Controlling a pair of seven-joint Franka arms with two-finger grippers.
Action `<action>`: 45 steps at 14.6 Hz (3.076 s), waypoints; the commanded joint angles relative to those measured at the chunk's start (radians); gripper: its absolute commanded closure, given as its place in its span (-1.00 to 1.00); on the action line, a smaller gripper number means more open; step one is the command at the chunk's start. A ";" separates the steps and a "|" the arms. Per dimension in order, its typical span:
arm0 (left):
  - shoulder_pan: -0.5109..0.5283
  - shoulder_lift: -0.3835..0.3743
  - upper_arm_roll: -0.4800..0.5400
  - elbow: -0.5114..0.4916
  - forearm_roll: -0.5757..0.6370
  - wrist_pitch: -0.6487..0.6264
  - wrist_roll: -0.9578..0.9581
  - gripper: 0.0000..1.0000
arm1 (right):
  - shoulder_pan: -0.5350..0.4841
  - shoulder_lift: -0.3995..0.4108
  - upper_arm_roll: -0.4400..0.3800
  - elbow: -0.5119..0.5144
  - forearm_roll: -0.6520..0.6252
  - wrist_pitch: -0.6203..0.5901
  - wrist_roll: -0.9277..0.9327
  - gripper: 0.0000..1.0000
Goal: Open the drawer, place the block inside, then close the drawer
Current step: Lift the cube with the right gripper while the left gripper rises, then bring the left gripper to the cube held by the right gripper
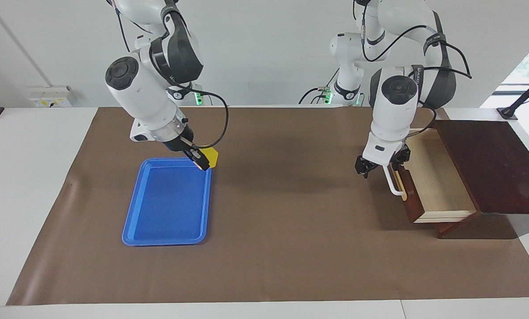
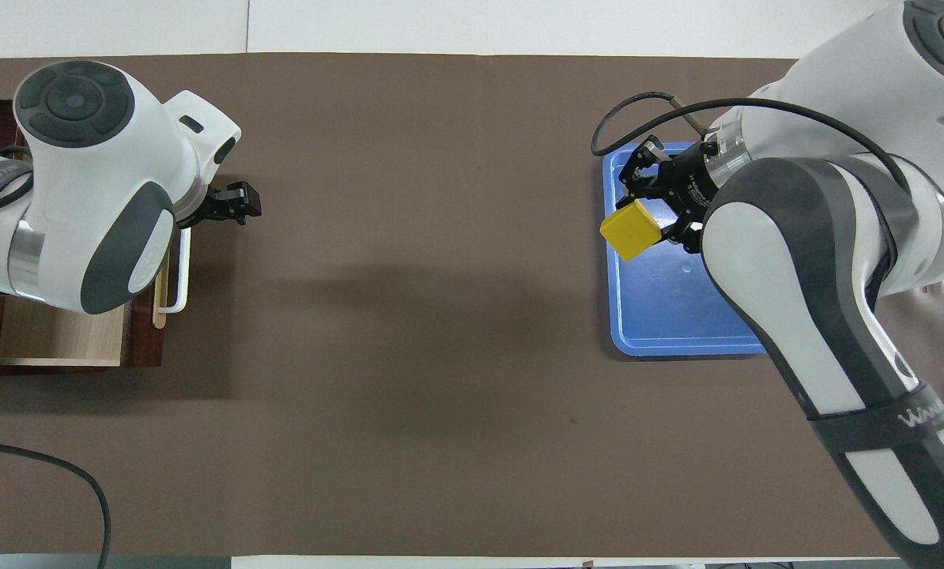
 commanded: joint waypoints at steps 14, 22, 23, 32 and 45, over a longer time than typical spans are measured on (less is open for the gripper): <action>0.040 0.000 0.013 0.134 -0.191 -0.083 -0.698 -1.00 | 0.119 0.349 0.003 0.390 0.445 0.193 0.801 1.00; -0.070 0.253 0.019 0.563 -0.264 -0.195 -1.274 -1.00 | 0.214 0.427 0.001 0.399 0.577 0.357 0.872 1.00; -0.098 0.281 0.030 0.590 -0.264 -0.190 -1.303 -1.00 | 0.213 0.426 0.003 0.399 0.551 0.345 0.848 1.00; -0.234 0.315 0.097 0.644 -0.267 -0.229 -1.394 -1.00 | 0.216 0.392 0.001 0.312 0.531 0.245 0.563 1.00; -0.313 0.172 0.097 0.351 -0.267 -0.106 -1.590 -1.00 | 0.219 0.384 -0.002 0.312 0.503 0.187 0.569 1.00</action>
